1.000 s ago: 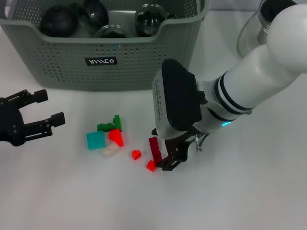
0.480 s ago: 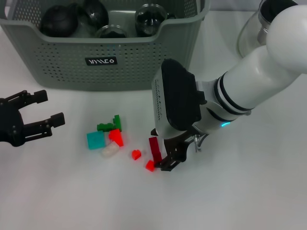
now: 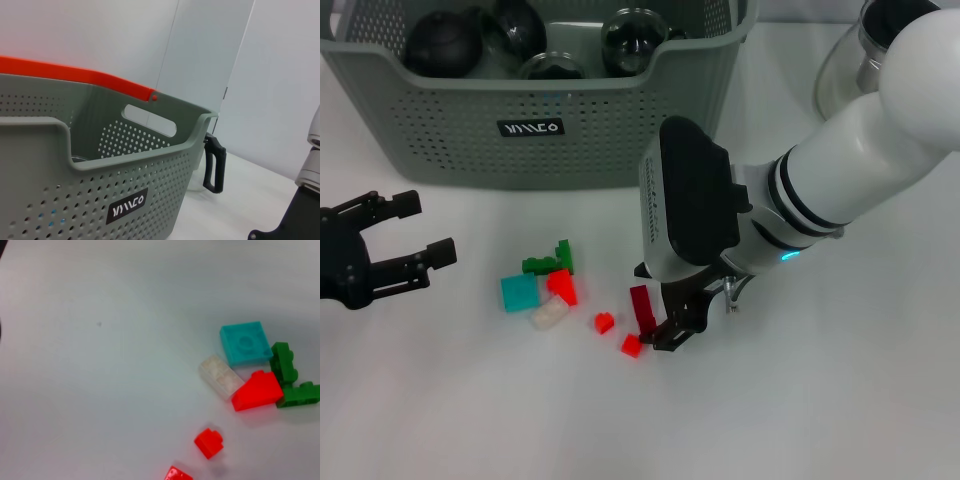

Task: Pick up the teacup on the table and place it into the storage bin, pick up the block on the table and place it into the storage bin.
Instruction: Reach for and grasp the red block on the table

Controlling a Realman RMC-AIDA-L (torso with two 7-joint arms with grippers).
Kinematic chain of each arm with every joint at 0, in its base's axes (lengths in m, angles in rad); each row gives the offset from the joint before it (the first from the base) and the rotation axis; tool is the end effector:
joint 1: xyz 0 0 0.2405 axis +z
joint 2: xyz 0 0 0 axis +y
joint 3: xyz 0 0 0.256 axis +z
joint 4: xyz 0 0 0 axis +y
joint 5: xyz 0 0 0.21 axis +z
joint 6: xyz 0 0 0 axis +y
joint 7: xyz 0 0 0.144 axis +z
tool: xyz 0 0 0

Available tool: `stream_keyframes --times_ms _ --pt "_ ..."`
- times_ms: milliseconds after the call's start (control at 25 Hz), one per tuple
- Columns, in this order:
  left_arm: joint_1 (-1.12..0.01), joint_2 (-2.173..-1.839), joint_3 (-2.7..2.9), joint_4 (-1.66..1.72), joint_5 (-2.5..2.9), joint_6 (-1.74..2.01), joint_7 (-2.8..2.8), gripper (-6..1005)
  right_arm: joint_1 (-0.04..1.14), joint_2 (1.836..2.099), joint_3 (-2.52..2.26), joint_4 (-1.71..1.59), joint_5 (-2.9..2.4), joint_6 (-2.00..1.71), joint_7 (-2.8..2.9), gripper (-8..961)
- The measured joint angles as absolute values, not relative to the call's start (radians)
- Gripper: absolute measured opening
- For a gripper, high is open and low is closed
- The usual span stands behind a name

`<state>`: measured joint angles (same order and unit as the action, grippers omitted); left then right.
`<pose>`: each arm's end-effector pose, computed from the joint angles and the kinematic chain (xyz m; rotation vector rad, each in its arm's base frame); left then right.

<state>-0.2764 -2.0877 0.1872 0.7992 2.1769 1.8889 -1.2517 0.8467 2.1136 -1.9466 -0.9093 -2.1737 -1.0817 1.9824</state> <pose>-0.3435 0.2246 0.0659 -2.4385 -0.7456 -0.7942 0.1259 0.3298 -0.1476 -3.0876 -0.2148 -0.4845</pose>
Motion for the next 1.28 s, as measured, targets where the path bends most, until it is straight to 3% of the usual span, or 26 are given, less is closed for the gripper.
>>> stream_keyframes --times_ms 1280 --pt "-0.265 -2.089 0.187 0.799 2.177 1.888 -1.252 862 0.844 2.111 -1.947 -0.912 -2.174 -1.092 1.981 836"
